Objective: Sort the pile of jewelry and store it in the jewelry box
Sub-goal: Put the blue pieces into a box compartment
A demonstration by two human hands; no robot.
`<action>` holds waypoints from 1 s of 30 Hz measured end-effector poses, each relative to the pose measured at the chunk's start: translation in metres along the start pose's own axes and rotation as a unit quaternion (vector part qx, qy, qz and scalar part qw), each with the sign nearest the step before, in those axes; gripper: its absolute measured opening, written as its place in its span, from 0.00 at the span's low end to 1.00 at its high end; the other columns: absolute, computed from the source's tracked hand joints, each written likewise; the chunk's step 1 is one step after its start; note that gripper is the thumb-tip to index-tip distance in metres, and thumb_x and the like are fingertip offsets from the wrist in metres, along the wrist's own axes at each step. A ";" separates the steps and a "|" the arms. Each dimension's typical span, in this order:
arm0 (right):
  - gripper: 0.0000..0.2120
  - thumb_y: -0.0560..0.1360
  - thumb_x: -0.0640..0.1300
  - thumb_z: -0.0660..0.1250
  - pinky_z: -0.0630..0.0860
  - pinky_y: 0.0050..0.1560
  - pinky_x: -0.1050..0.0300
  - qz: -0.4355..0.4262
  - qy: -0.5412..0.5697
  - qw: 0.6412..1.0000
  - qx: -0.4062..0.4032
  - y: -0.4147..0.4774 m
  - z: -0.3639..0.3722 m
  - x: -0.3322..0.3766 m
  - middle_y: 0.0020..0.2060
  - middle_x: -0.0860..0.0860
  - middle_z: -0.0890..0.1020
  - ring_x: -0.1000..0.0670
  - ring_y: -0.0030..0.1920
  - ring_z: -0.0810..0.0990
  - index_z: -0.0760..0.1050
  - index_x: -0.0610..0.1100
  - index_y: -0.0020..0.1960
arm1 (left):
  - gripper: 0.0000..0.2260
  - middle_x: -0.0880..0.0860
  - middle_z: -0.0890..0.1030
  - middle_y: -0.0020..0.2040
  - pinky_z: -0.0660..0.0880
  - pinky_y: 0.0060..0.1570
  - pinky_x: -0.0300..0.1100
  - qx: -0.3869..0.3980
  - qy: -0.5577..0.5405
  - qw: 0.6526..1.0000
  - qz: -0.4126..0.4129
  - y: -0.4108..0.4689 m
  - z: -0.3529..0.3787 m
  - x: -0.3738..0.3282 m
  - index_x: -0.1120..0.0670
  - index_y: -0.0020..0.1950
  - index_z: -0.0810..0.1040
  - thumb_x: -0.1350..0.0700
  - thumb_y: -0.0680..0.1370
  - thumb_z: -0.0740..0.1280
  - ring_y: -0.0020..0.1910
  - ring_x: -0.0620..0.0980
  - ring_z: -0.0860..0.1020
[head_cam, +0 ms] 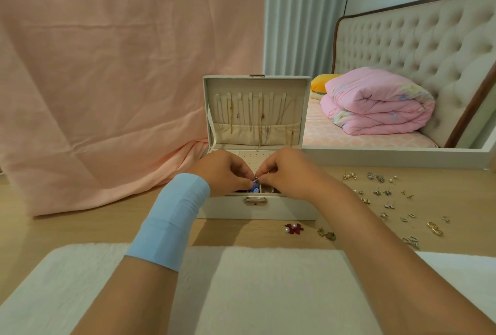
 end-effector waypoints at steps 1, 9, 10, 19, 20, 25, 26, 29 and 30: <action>0.06 0.77 0.47 0.71 0.81 0.51 0.52 -0.005 -0.014 1.000 0.001 -0.001 -0.001 0.002 0.40 0.58 0.85 0.54 0.44 0.82 0.87 0.54 0.51 | 0.03 0.41 0.82 0.39 0.72 0.39 0.32 -0.002 0.008 1.000 0.000 0.000 0.001 -0.001 0.45 0.46 0.85 0.50 0.74 0.74 0.38 0.38 0.78; 0.03 0.75 0.51 0.74 0.82 0.48 0.52 0.000 -0.008 1.000 -0.005 -0.002 -0.008 -0.006 0.37 0.58 0.84 0.57 0.40 0.81 0.85 0.53 0.44 | 0.05 0.37 0.79 0.44 0.69 0.46 0.35 -0.037 -0.013 0.999 0.003 -0.004 -0.019 0.009 0.43 0.50 0.83 0.52 0.79 0.68 0.43 0.35 0.75; 0.04 0.76 0.50 0.73 0.81 0.46 0.53 -0.007 0.000 1.000 0.000 -0.002 -0.006 -0.005 0.36 0.58 0.84 0.58 0.40 0.82 0.85 0.53 0.43 | 0.04 0.37 0.79 0.44 0.69 0.47 0.35 -0.049 -0.005 0.999 0.005 -0.004 -0.021 0.009 0.43 0.49 0.83 0.51 0.78 0.69 0.43 0.35 0.75; 0.12 0.78 0.44 0.69 0.74 0.42 0.61 -0.030 0.044 0.998 0.025 0.000 -0.008 -0.009 0.40 0.58 0.84 0.58 0.40 0.80 0.82 0.61 0.42 | 0.06 0.43 0.82 0.41 0.73 0.43 0.35 -0.005 0.009 1.000 0.005 -0.001 0.004 -0.003 0.44 0.45 0.83 0.45 0.71 0.76 0.40 0.41 0.77; 0.13 0.78 0.43 0.69 0.73 0.42 0.61 -0.031 0.054 0.998 0.015 -0.001 -0.013 -0.011 0.41 0.59 0.83 0.58 0.41 0.79 0.81 0.61 0.42 | 0.06 0.43 0.82 0.41 0.74 0.44 0.36 -0.004 0.009 1.000 0.001 -0.001 0.004 -0.002 0.44 0.44 0.83 0.45 0.71 0.75 0.41 0.41 0.78; 0.09 0.78 0.42 0.70 0.71 0.42 0.64 -0.028 0.073 0.997 -0.024 -0.015 -0.047 -0.026 0.42 0.61 0.83 0.63 0.40 0.78 0.84 0.56 0.47 | 0.06 0.38 0.80 0.47 0.72 0.45 0.37 -0.040 0.026 0.999 0.027 -0.005 -0.005 -0.022 0.42 0.48 0.81 0.42 0.75 0.69 0.42 0.36 0.76; 0.09 0.78 0.42 0.70 0.71 0.42 0.64 -0.026 0.069 0.997 -0.030 -0.020 -0.056 -0.033 0.41 0.60 0.83 0.64 0.38 0.78 0.85 0.56 0.47 | 0.05 0.37 0.79 0.47 0.70 0.43 0.35 -0.053 0.020 0.997 0.043 -0.007 -0.006 -0.032 0.42 0.49 0.81 0.43 0.76 0.69 0.42 0.35 0.75; 0.09 0.77 0.41 0.71 0.70 0.41 0.66 -0.008 0.052 0.998 -0.040 -0.039 -0.084 -0.064 0.40 0.59 0.83 0.68 0.34 0.76 0.84 0.56 0.45 | 0.03 0.37 0.79 0.47 0.69 0.41 0.33 -0.073 -0.005 0.993 0.097 -0.009 0.007 -0.074 0.41 0.49 0.81 0.48 0.78 0.67 0.42 0.35 0.75; 0.09 0.77 0.41 0.71 0.69 0.39 0.66 0.003 0.040 0.998 -0.041 -0.045 -0.092 -0.075 0.39 0.59 0.83 0.69 0.33 0.76 0.84 0.56 0.45 | 0.03 0.37 0.80 0.47 0.70 0.42 0.34 -0.069 -0.009 0.991 0.110 -0.007 0.017 -0.089 0.42 0.49 0.81 0.49 0.78 0.68 0.42 0.36 0.75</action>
Point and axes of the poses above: each hand's wrist, its own y-axis towards the middle knuckle, its own z-axis out of the palm, x = y × z, the point moved 7 cm from there along y, towards the middle knuckle
